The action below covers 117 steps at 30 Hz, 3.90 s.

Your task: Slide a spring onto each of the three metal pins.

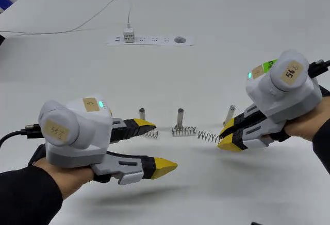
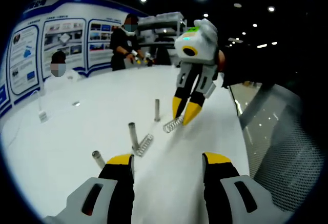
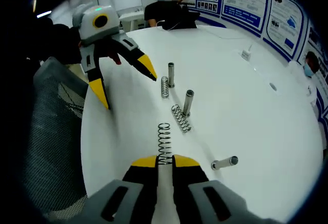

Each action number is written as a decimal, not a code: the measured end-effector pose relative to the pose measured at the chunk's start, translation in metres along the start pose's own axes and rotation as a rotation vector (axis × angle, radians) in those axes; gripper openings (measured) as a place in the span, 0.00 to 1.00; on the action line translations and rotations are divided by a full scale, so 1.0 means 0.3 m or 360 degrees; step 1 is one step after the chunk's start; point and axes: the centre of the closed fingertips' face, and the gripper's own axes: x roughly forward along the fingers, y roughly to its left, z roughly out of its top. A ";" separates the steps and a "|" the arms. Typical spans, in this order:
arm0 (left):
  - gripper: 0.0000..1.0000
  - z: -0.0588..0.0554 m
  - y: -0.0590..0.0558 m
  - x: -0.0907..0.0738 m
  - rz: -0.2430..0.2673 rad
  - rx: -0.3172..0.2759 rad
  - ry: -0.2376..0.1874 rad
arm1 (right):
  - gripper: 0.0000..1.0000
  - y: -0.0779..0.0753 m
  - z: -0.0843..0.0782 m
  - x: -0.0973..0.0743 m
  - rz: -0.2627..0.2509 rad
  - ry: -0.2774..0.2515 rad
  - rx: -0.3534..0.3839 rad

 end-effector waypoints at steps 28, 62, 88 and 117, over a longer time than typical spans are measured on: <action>0.34 0.048 -0.074 0.078 -0.0155 0.0131 0.0008 | 0.11 0.095 0.090 0.003 0.0163 0.0013 -0.0281; 0.12 0.044 -0.101 0.083 -0.0183 0.0315 0.0059 | 0.11 0.144 0.159 -0.057 0.0207 -0.0038 -0.0367; 0.11 0.047 -0.106 0.093 -0.0183 0.0335 0.0061 | 0.12 0.169 0.260 -0.064 0.0170 -0.0085 -0.0418; 0.11 0.060 -0.125 0.100 -0.0200 0.0345 0.0029 | 0.12 0.176 0.222 -0.039 0.0215 -0.0011 -0.0337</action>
